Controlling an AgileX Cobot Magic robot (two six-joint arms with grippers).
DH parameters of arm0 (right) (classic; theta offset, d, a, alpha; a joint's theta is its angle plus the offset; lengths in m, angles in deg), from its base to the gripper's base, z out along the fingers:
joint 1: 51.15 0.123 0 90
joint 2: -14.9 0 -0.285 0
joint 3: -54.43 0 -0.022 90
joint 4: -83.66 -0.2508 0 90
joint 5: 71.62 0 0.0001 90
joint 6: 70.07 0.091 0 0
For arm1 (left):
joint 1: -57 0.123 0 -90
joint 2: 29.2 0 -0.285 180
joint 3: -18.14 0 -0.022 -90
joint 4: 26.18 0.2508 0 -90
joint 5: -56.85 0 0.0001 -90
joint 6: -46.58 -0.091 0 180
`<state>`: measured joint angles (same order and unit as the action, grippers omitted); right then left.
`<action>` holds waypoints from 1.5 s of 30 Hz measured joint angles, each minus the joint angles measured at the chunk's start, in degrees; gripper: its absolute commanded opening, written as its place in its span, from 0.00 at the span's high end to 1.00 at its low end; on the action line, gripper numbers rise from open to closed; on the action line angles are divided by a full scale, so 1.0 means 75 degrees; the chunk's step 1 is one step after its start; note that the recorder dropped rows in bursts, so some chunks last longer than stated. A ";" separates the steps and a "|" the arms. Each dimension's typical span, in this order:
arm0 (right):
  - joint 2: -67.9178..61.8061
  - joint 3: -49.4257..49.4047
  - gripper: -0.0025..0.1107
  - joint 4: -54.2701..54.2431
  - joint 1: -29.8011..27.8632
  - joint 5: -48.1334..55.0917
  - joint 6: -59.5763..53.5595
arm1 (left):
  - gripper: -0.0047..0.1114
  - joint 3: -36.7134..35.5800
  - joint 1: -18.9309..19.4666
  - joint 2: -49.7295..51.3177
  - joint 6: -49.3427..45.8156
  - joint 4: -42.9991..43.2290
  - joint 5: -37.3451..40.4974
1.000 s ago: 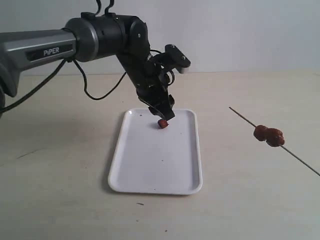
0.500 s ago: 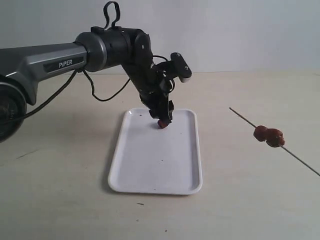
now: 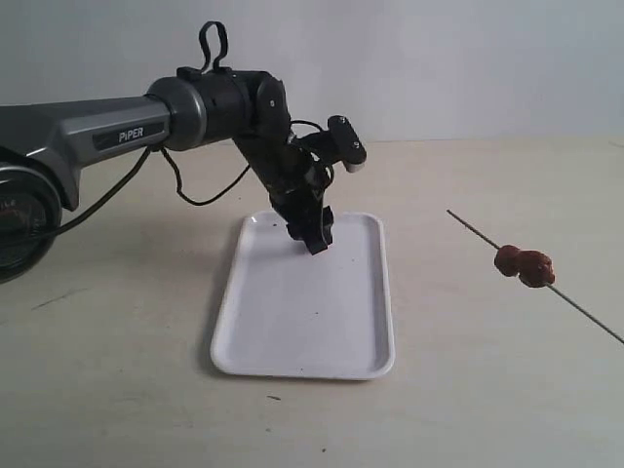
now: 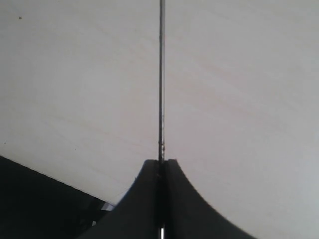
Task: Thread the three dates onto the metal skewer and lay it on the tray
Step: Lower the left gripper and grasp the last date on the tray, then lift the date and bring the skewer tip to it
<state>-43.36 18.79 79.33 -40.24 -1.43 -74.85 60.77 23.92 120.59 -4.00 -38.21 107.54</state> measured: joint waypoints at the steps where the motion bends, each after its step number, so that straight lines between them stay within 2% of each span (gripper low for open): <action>1: 0.0000 0.0000 0.98 0.0000 0.0000 0.0000 0.0000 | 0.50 0.0000 0.0000 0.0023 0.0000 0.0000 0.0000; 12: 0.0000 0.0000 0.98 0.0045 0.0000 0.0000 0.0000 | 0.51 0.0018 0.0000 0.0235 -0.0019 -0.0070 -0.0045; 17: 0.0000 0.0000 0.98 0.0133 0.0000 0.0000 0.0000 | 0.66 0.0034 0.0000 0.0268 -0.0019 -0.0082 -0.0058; 19: 0.0000 0.0000 0.98 0.0133 0.0000 0.0000 0.0000 | 0.68 0.0034 -0.0014 0.0268 -0.0019 -0.0082 -0.0058; 29: 0.0000 0.0000 0.98 0.0092 0.0000 0.0000 0.0000 | 0.67 0.0034 -0.0014 0.0250 -0.0031 -0.0082 -0.0211; 35: -0.0143 0.0000 0.98 -0.0451 0.0000 0.0000 -0.0202 | 0.67 0.0034 -0.0014 -0.0296 -0.0074 -0.0037 -0.0397; 39: -0.0400 0.0000 0.98 -0.0748 0.0000 0.0000 -0.0411 | 0.67 0.0034 -0.0014 -0.0736 -0.1194 -0.0037 -0.0030; 45: -0.0477 0.0000 0.98 -0.0908 0.0000 0.0000 -0.0554 | 0.67 0.0034 -0.0014 -0.0920 -0.3718 -0.0364 0.2162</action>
<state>-46.94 18.79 72.52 -40.24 -1.43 -79.00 61.02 23.82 113.70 -31.88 -40.94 123.75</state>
